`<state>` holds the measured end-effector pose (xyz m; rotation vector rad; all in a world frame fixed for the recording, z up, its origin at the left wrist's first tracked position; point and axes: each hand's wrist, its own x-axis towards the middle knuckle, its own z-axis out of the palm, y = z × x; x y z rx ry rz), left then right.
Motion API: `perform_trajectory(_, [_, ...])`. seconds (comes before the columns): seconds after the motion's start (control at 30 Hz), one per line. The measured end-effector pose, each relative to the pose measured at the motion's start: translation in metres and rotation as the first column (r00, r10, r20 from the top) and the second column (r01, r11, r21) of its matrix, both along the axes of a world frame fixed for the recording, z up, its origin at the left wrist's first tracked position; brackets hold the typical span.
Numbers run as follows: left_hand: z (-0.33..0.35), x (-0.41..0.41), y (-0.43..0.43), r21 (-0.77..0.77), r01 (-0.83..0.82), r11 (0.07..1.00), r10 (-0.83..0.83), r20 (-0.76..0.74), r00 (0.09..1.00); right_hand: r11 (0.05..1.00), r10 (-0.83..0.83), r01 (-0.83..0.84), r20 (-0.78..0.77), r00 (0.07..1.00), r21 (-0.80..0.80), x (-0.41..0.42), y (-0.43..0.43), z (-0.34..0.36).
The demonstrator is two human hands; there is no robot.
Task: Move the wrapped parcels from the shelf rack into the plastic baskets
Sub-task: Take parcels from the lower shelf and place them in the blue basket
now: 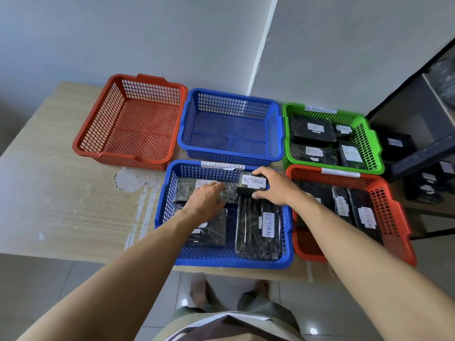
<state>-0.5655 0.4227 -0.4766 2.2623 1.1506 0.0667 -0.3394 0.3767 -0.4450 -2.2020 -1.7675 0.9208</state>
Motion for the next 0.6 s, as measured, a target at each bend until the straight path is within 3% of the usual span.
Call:
perform_trajectory(0.13, [-0.007,0.007,-0.008,-0.042,0.007,0.999,-0.008,-0.022,1.0,0.999,-0.012,0.011,-0.037,0.999,-0.032,0.005,-0.001,0.001])
perform_trajectory(0.4, [-0.007,0.01,-0.013,-0.085,-0.06,0.995,0.068,0.086,0.994,0.953,-0.079,0.082,-0.02,0.997,0.292,-0.017,-0.02,-0.022])
perform_trajectory(0.6, [-0.001,0.011,-0.016,-0.073,-0.087,0.994,0.096,0.125,0.987,0.916,-0.13,0.137,-0.045,0.99,0.377,-0.02,-0.025,-0.023])
